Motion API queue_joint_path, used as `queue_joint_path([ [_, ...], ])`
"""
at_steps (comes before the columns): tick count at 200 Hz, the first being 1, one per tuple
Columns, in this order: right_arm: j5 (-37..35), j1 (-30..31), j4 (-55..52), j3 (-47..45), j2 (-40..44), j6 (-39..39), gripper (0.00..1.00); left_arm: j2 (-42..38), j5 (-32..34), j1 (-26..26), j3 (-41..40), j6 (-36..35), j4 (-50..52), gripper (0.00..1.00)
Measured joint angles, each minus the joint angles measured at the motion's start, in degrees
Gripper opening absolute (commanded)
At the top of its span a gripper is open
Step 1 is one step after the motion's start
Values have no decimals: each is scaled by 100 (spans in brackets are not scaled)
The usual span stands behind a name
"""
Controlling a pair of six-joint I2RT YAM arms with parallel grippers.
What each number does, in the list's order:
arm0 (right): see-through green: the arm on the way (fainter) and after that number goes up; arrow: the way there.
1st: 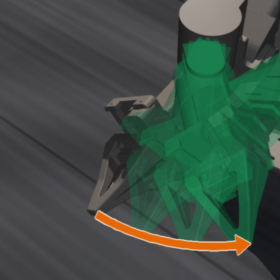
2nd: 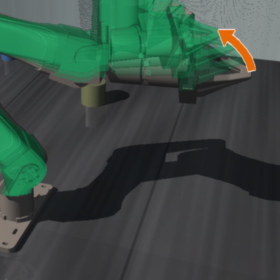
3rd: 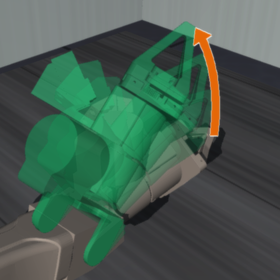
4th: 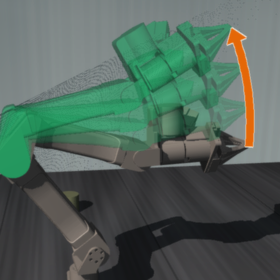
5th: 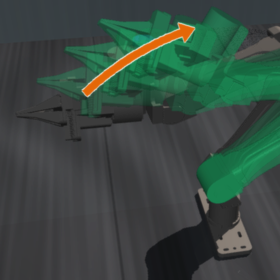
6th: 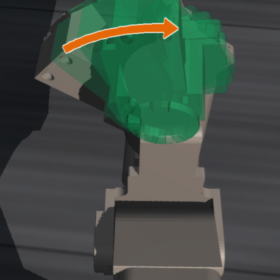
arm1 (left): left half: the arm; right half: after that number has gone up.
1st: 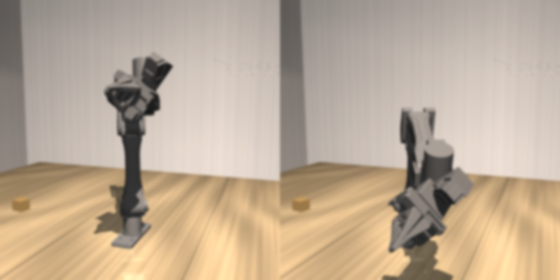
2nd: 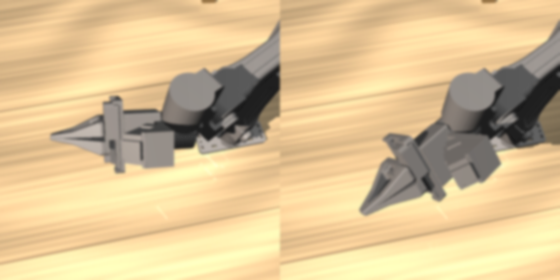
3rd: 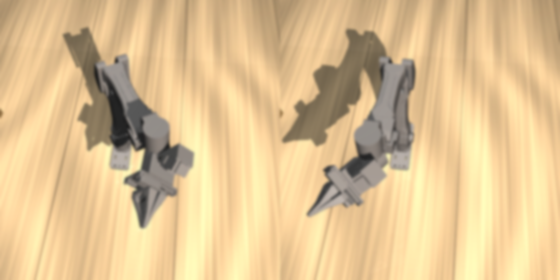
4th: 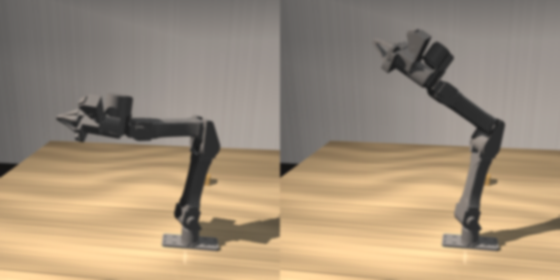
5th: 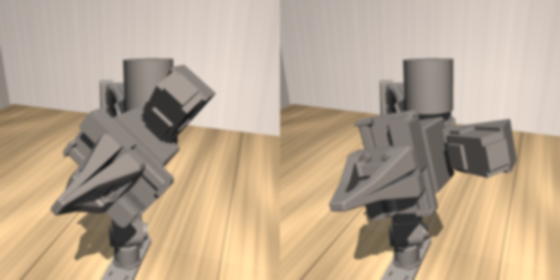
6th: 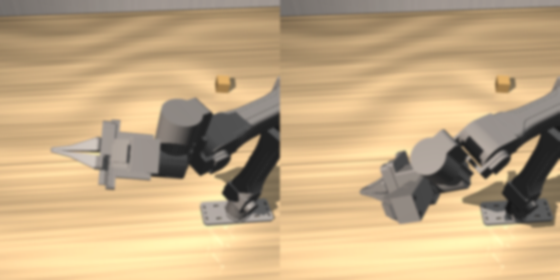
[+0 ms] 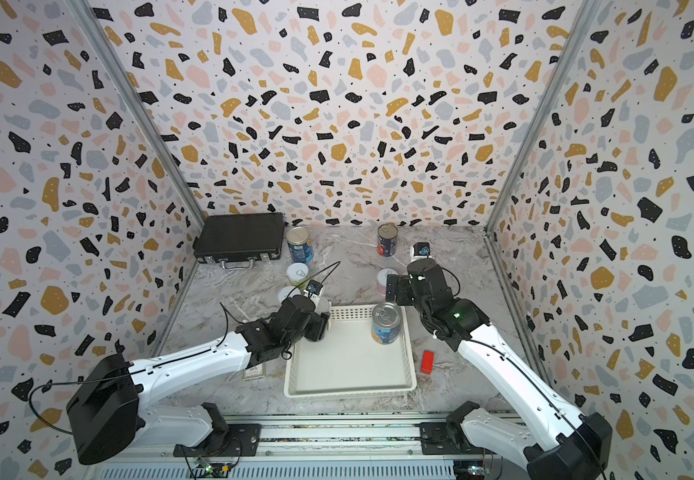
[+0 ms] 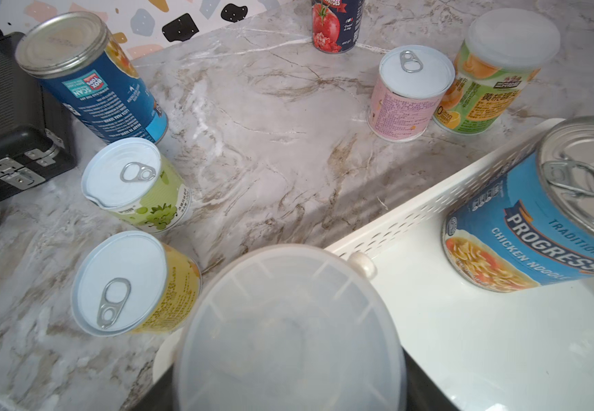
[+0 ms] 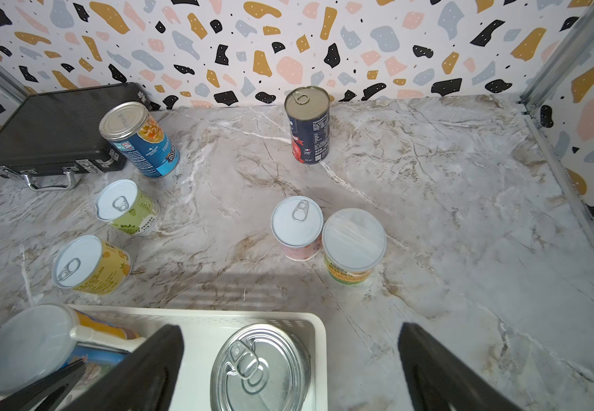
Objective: Put the canned food in the basket
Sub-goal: Place the canned food in the basket.
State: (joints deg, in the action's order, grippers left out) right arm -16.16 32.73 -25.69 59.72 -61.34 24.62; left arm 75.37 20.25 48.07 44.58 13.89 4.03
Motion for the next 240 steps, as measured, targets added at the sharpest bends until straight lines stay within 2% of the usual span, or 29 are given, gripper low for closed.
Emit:
queue_joint_path([
  [84, 42, -11, 2, 0, -31, 9, 100, 210, 251, -13, -17, -256, -199, 20],
  [116, 57, -11, 0, 0, -33, 15, 100, 315, 170, -103, -17, -254, -289, 15],
  [141, 57, -11, 0, 0, -35, 31, 100, 319, 201, -144, -17, -227, -289, 15],
  [164, 59, -11, 0, 0, -50, 46, 100, 319, 302, -160, -37, -149, -293, 23],
  [182, 70, -11, 0, 0, -61, 48, 100, 319, 304, -192, -44, -79, -315, 32],
  [202, 87, -11, 0, 0, -63, 59, 100, 319, 304, -219, -44, -24, -315, 47],
  [219, 103, -11, 0, 0, -63, 66, 100, 319, 284, -262, -44, 52, -310, 67],
  [240, 118, -11, 0, 0, -63, 68, 100, 319, 269, -343, -44, 125, -299, 73],
])
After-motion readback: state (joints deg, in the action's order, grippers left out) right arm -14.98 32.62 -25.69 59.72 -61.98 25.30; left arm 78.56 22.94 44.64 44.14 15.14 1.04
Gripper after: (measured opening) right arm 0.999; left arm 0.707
